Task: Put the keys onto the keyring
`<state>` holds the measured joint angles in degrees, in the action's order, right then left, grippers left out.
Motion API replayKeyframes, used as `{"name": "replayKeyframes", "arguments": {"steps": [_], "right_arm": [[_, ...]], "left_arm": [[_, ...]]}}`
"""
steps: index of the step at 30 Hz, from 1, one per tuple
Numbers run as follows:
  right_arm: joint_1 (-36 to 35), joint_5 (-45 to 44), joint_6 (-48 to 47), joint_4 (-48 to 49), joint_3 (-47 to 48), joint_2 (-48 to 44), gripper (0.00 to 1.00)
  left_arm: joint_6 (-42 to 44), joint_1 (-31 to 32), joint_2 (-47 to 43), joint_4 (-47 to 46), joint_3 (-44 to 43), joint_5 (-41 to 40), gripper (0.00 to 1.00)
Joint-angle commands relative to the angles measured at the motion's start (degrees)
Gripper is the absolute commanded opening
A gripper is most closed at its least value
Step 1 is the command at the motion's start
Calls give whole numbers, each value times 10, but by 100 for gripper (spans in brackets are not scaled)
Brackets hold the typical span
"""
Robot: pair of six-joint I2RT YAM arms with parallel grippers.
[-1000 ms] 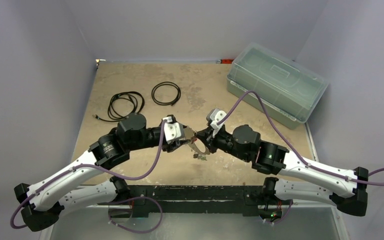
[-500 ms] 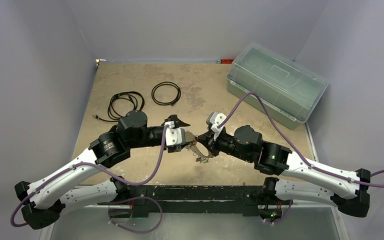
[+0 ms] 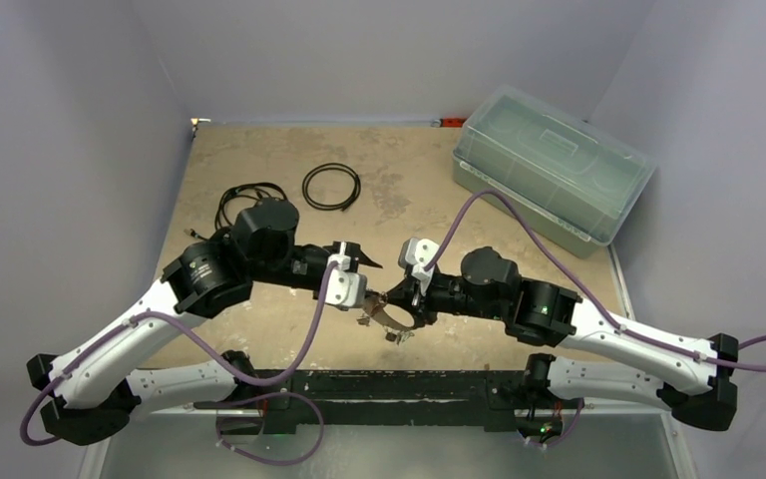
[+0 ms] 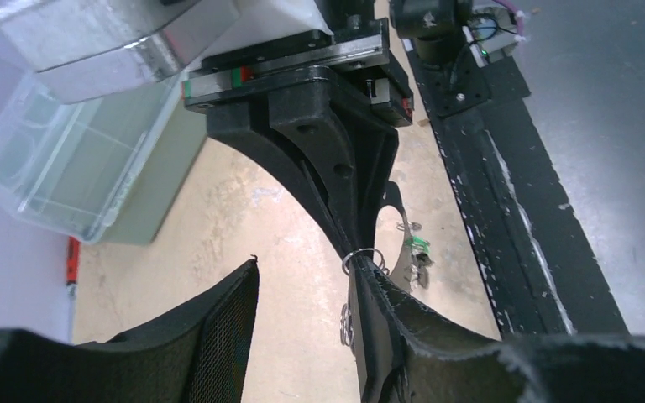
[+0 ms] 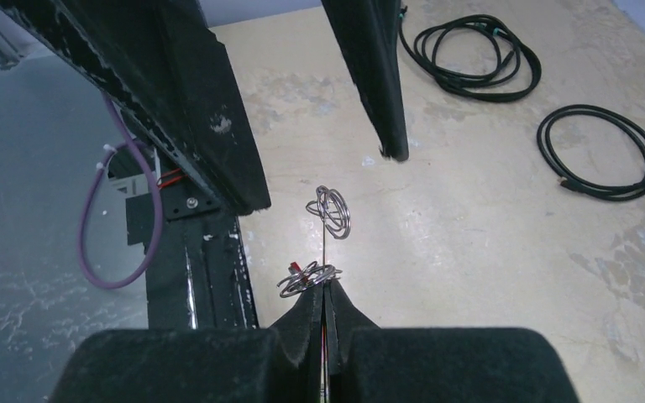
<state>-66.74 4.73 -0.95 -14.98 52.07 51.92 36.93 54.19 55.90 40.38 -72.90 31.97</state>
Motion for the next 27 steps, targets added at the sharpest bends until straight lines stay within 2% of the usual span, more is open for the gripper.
{"name": "replayKeyframes", "arguments": {"steps": [1, 13, 22, 27], "right_arm": [[-1, 44, -22, 13, 37, 1, 0], [-1, 59, -22, 10, 39, -1, 0], [-1, 61, -21, 11, 37, -2, 0], [-1, 62, -21, 11, 37, -2, 0]], "left_arm": [[24, 5, 27, 52, -24, 48, 42], [27, 6, 69, 71, -25, 68, 30], [26, 9, 74, 76, -18, 74, 32], [24, 11, 85, 74, -14, 75, 29]]}}
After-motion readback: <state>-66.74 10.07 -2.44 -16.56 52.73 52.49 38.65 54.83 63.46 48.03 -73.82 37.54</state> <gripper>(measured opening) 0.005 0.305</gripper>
